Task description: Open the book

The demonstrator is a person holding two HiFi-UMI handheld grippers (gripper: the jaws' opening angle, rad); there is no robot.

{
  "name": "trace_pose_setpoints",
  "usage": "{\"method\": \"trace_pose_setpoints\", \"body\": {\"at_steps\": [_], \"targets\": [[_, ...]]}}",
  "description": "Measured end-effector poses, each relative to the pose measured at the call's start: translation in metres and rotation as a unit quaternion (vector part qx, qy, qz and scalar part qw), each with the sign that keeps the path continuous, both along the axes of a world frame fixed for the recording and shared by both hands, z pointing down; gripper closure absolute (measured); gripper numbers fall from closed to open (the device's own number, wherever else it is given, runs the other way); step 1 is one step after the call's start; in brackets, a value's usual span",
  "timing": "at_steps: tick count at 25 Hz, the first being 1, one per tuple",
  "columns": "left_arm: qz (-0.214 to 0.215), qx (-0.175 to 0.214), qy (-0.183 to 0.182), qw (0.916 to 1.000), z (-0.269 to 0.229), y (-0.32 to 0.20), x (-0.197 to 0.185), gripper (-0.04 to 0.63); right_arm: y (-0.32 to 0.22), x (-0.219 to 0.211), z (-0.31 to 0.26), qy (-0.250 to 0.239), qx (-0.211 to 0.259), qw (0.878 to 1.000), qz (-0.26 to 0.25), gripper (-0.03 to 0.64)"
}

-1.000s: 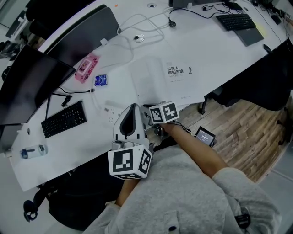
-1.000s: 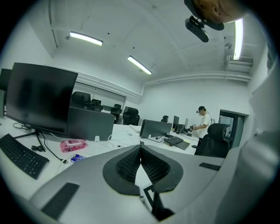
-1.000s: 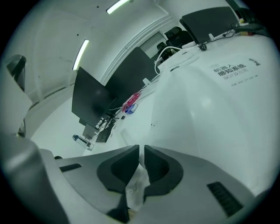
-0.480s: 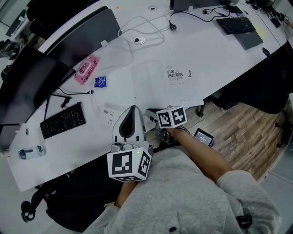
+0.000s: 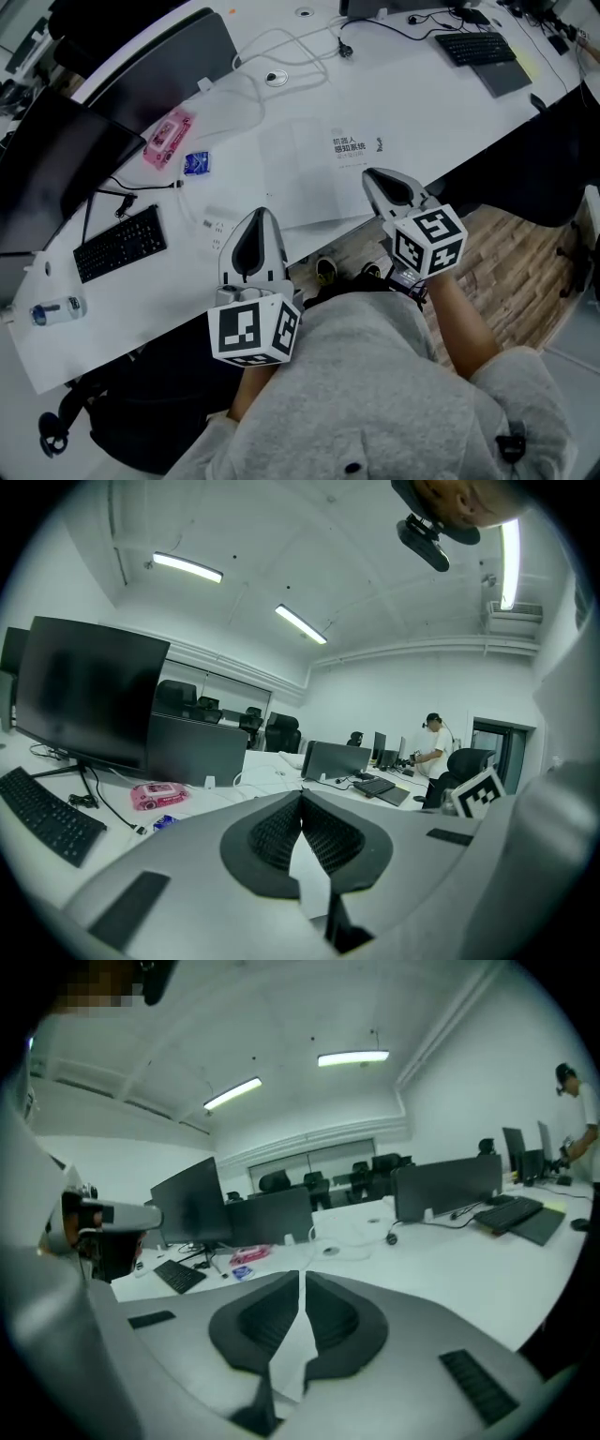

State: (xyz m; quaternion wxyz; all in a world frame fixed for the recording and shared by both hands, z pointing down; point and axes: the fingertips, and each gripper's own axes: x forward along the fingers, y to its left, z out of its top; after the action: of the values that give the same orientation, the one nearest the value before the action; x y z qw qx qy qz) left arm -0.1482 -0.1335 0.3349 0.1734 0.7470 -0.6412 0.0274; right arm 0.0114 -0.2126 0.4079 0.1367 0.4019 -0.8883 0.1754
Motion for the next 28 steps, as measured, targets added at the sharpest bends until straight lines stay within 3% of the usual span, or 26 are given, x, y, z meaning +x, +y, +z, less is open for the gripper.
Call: {"method": "trace_pose_setpoints", "body": {"at_steps": [6,10,14,28], "targets": [[-0.003,0.006,0.005,1.0000,-0.005,-0.001,0.000,0.586,0.003,0.087,-0.064,0.074,0.082,0.992,0.065,0.583],[0.000,0.005,0.007,1.0000,-0.004,-0.001,0.003,0.586,0.018,0.121,-0.076,0.085,0.077,0.989,0.094,0.583],[0.003,0.003,0.006,1.0000,-0.003,-0.001,0.006,0.586,0.031,0.131,-0.066,0.110,0.075,0.985,0.106,0.583],[0.012,0.003,0.006,0.9999,-0.003,-0.001,0.016,0.586,0.038,0.131,-0.048,0.083,0.051,0.988,0.120,0.583]]}}
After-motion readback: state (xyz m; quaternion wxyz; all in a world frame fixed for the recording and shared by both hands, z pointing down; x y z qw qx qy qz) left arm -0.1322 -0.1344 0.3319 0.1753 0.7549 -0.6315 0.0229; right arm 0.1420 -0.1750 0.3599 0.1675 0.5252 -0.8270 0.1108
